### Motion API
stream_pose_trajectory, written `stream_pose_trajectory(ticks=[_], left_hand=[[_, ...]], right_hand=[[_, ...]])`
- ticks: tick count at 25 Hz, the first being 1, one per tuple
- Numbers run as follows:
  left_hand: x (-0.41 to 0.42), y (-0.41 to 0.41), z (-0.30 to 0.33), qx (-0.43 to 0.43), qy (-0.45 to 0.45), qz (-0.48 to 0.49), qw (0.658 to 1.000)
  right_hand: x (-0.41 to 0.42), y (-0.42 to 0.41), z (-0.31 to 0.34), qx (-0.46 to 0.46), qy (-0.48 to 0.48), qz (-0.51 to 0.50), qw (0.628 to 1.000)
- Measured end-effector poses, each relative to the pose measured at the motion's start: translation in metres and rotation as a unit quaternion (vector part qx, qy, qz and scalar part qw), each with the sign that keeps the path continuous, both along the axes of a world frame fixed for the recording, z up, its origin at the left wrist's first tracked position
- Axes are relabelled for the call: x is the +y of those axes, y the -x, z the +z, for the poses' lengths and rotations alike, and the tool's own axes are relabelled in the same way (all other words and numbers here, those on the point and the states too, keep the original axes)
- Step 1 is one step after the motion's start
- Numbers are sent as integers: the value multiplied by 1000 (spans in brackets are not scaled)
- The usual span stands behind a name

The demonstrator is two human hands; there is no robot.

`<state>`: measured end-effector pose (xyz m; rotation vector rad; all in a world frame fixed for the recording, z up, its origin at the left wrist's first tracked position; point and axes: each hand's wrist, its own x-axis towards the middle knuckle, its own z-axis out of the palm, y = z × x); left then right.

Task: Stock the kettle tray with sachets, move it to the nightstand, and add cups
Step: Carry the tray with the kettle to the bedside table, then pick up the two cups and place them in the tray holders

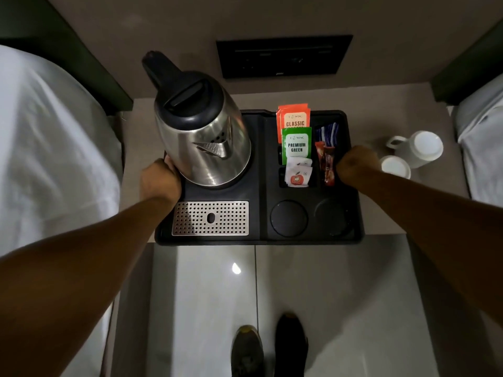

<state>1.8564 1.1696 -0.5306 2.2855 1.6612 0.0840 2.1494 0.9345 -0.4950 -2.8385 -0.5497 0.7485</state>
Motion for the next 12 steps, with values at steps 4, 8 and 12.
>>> stream_pose_trajectory(ticks=[4,8,12], left_hand=[[-2,-4,-6,-24,-16,14,999],[-3,-8,-4,-29,-13,9,999],[-20,3,13,-18,-23,97,995]], right_hand=[[9,-6,0,-22,22,12,999],[9,-7,6,-15,14,11,1000],[-12,-10,35,-65,-13,79,995]])
